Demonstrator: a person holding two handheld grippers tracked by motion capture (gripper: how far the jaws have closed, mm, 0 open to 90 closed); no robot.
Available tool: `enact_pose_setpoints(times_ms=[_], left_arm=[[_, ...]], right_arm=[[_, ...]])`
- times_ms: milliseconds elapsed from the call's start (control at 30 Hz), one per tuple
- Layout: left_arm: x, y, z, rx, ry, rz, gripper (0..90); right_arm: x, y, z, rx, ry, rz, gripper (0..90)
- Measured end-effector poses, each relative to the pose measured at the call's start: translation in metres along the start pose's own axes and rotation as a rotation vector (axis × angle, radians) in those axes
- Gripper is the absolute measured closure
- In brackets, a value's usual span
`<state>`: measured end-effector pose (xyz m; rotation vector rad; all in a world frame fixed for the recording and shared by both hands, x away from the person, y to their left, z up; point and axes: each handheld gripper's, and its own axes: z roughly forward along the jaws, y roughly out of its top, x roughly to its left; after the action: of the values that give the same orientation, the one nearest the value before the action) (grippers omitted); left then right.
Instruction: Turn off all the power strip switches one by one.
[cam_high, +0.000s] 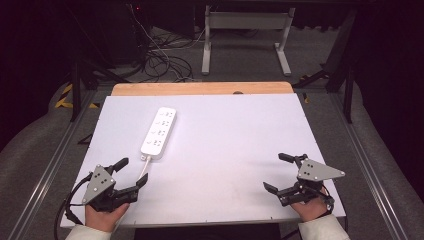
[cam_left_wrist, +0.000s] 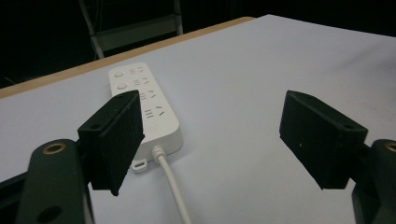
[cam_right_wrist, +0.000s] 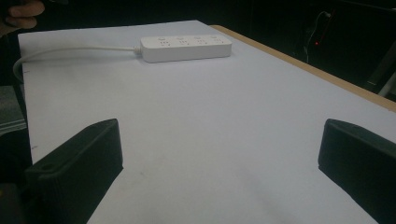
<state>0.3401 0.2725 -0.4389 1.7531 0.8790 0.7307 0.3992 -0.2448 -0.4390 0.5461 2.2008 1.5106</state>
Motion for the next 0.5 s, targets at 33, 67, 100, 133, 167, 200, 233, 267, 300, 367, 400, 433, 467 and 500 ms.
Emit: enact_pose_setpoints(times_ms=[33, 67, 100, 133, 167, 200, 233, 267, 300, 367, 400, 433, 467, 500], left_arm=[[0.0000, 0.0001, -0.0001, 0.000, 0.001, 0.001, 22.1], [0.0001, 0.0002, -0.0001, 0.001, 0.000, 0.002, 22.1], [0.0002, 0.0002, -0.0001, 0.001, 0.000, 0.000, 22.1], [0.0003, 0.0003, -0.0001, 0.002, -0.001, -0.002, 22.1], [0.0007, 0.0006, -0.0001, 0.001, -0.006, -0.014, 22.1], [0.0012, 0.0010, -0.0001, 0.002, -0.008, -0.015, 22.0], [0.0007, 0.0012, 0.0000, 0.001, -0.012, -0.027, 22.0], [0.0007, 0.0012, 0.0000, 0.001, -0.012, -0.027, 22.0], [0.0010, 0.0016, 0.0001, 0.003, -0.012, -0.027, 22.1], [0.0008, 0.0021, 0.0004, 0.006, -0.009, -0.025, 22.1], [-0.0001, 0.0025, 0.0003, 0.012, 0.010, -0.006, 22.9], [-0.0001, 0.0025, 0.0003, 0.012, 0.010, -0.006, 23.5], [-0.0003, 0.0027, 0.0002, 0.017, 0.020, 0.009, 23.5], [-0.0007, 0.0028, 0.0004, 0.018, 0.029, 0.018, 24.1]], right_arm=[[0.0002, -0.0001, 0.0001, 0.001, 0.002, 0.000, 0.2], [0.0004, -0.0001, 0.0001, 0.002, 0.002, -0.004, 0.2], [0.0006, -0.0001, 0.0003, 0.000, 0.005, -0.005, 0.2], [0.0008, 0.0000, 0.0004, 0.000, 0.008, -0.007, 0.2], [0.0011, 0.0001, 0.0006, 0.003, 0.009, -0.006, 0.2], [0.0019, 0.0003, 0.0012, 0.009, 0.007, -0.010, 0.2], [0.0027, 0.0004, 0.0019, 0.014, 0.008, -0.016, 0.2], [0.0036, 0.0006, 0.0027, 0.016, 0.009, -0.022, 0.2], [0.0043, 0.0009, 0.0033, 0.018, 0.011, -0.023, 0.2], [0.0048, 0.0012, 0.0035, 0.018, 0.014, -0.025, 0.2], [0.0049, 0.0014, 0.0034, 0.015, 0.014, -0.026, 0.2], [0.0048, 0.0014, 0.0031, 0.014, 0.014, -0.023, 0.2], [0.0048, 0.0014, 0.0031, 0.014, 0.014, -0.023, 0.2], [0.0042, 0.0013, 0.0030, 0.012, 0.016, -0.021, 0.2]])
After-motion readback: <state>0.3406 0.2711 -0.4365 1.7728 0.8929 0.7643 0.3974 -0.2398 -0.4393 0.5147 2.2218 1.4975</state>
